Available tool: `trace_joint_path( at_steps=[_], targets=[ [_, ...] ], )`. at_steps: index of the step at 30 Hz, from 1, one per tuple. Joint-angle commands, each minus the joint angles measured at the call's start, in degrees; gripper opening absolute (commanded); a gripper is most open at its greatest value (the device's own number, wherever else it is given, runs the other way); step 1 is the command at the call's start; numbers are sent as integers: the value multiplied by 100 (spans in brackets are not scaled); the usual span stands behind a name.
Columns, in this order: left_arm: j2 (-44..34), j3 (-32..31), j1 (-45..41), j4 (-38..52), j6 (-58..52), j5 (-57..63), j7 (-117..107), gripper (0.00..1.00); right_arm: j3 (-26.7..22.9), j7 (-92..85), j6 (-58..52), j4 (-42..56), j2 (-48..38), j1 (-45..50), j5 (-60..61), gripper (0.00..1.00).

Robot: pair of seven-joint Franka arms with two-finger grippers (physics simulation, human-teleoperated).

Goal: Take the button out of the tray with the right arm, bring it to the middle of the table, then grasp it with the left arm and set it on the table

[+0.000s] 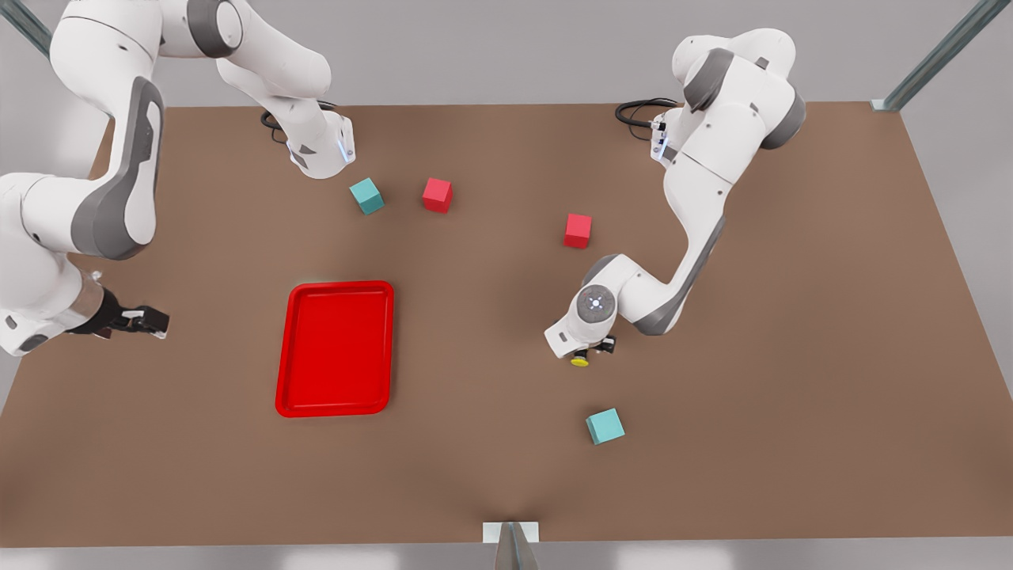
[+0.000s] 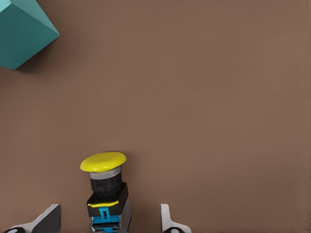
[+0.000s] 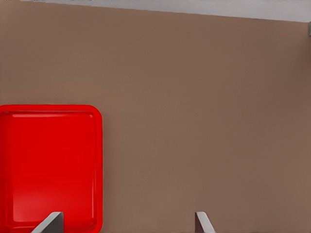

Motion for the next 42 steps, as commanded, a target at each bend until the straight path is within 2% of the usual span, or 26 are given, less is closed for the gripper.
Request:
trace_joint_path(
  at_steps=[1, 18, 19, 20, 21, 22, 26, 29, 32, 33, 37, 42],
  targets=[
    [2, -1, 10, -92, 75, -37, 45, 100, -11, -157, 287, 2, 37, -31, 64, 100],
    [73, 8, 62, -215, 83, -46, -87, 100, -11, -157, 375, 20, 151, -93, 108, 100],
    [73, 8, 71, -215, 83, -46, -105, 96, -11, -192, 375, 20, 142, -102, 108, 100],
    [73, 8, 71, -215, 83, -46, -157, 79, -11, -192, 366, 20, 142, -93, 108, 100],
    [73, -1, 80, -207, 75, -46, -166, 66, -11, -183, 357, 20, 133, -93, 108, 100],
    [73, -1, 80, -198, 66, -46, -166, 58, -11, -175, 366, 29, 133, -84, 108, 100],
    [55, -1, 115, -172, 13, -55, -228, 42, -11, -175, 366, 20, 142, -84, 117, 100],
    [11, -10, 115, -128, -39, -169, -316, 41, -11, -175, 366, 20, 142, -93, 117, 100],
    [-112, -142, 62, 663, -1191, -477, -702, 41, -11, -175, 366, 20, 142, -84, 117, 100],
    [-138, -151, 54, 725, -1217, -424, -1159, 41, -11, -175, 366, 20, 142, -84, 117, 100],
    [-182, -115, -219, 1094, -761, 33, -4947, 42, -11, -175, 366, 20, 142, -93, 117, 100],
    [-121, -72, -272, 1147, -163, 262, -6582, 42, -11, -175, 366, 20, 142, -84, 117, 100]
  ],
)
